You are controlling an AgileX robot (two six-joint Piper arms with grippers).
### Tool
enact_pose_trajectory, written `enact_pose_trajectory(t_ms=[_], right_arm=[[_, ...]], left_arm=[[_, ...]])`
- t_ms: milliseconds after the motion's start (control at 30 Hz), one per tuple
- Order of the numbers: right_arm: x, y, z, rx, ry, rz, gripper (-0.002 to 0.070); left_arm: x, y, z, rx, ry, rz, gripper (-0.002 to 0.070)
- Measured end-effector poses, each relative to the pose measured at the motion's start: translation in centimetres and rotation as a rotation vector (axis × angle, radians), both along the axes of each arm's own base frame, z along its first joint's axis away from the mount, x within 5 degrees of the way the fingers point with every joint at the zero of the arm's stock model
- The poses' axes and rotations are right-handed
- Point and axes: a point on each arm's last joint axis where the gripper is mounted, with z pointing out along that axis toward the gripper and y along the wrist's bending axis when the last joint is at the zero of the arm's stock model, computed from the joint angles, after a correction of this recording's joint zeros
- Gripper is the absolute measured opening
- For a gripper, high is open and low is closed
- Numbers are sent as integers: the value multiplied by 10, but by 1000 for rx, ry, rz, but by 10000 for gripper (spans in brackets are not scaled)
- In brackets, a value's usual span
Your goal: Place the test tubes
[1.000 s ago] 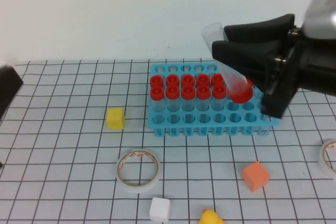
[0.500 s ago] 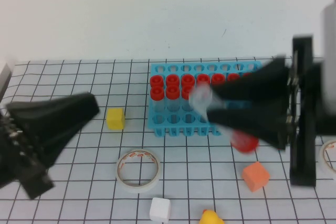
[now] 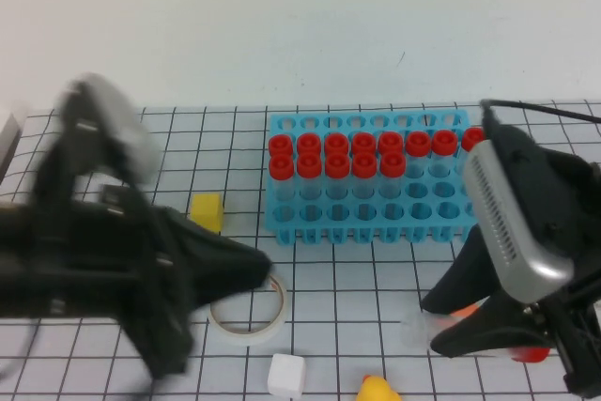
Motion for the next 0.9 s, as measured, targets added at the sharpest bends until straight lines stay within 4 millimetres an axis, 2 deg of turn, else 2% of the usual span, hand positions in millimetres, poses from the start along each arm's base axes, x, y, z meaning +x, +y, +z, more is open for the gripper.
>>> enact_pose_trajectory(t_ms=[167, 267, 333, 433, 600, 667, 733, 800, 900], right_arm=[[12, 4, 0, -93, 19, 105, 221], [11, 8, 0, -129, -74, 216, 221], [7, 12, -2, -182, -181, 362, 221], [0, 17, -6, -272, -268, 506, 221], [-7, 23, -8, -316, -315, 589, 221], [-10, 26, -7, -318, -348, 612, 221], [-13, 27, -3, -319, -404, 636, 221], [-19, 30, 3, -310, -480, 665, 221], [-26, 36, 10, -308, -582, 722, 221]], left_arm=[[5, -32, -10, 89, -31, -26, -1], [15, -43, -16, 79, 33, 2, -1], [24, -49, -23, 84, 100, -6, -1], [39, -57, -32, 68, 212, -20, -1], [70, -57, -42, -86, 350, 19, 7], [82, -52, -46, -174, 410, 16, 37], [92, -48, -50, -276, 478, -11, 98], [103, -44, -60, -356, 557, -31, 186], [120, -41, -82, -389, 647, -12, 328]])
